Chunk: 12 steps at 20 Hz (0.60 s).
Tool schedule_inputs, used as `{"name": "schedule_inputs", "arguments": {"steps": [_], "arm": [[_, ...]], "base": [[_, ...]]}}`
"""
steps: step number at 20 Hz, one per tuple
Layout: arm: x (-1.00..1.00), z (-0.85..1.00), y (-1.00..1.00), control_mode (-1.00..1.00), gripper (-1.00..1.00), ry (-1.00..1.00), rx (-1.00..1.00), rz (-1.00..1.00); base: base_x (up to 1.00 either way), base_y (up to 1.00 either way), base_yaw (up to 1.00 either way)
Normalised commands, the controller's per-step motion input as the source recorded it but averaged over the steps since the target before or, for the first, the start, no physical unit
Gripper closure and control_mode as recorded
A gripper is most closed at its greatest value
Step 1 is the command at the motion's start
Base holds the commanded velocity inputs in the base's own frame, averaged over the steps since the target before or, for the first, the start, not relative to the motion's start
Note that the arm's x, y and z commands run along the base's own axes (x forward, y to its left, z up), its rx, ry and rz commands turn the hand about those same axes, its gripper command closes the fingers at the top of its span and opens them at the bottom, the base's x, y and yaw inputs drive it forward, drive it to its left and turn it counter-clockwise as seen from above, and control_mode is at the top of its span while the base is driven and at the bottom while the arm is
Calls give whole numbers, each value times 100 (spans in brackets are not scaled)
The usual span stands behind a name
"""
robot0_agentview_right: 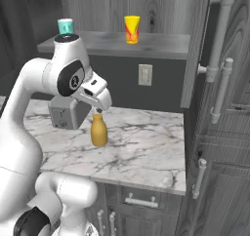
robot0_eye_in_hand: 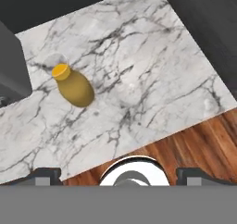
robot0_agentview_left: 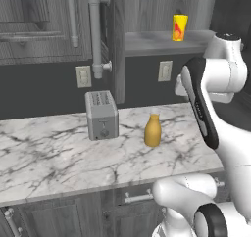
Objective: There is a tray on the dining counter. Grab the cup, mug, and pitcher and place them on the tray. The pitcher may be placed next to the tray if it cannot fit the tray.
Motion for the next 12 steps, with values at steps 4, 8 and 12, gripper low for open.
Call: {"name": "schedule_inputs", "arguments": {"steps": [4, 8, 12], "arm": [[-26, 34, -19, -100, -100, -20, 18, -31], [-17, 48, -11, -100, -100, -27, 20, -31], [-1, 53, 0, -100, -100, -34, 19, -23]], "base": [[0, 0, 0], [0, 0, 0], [0, 0, 0]]}}
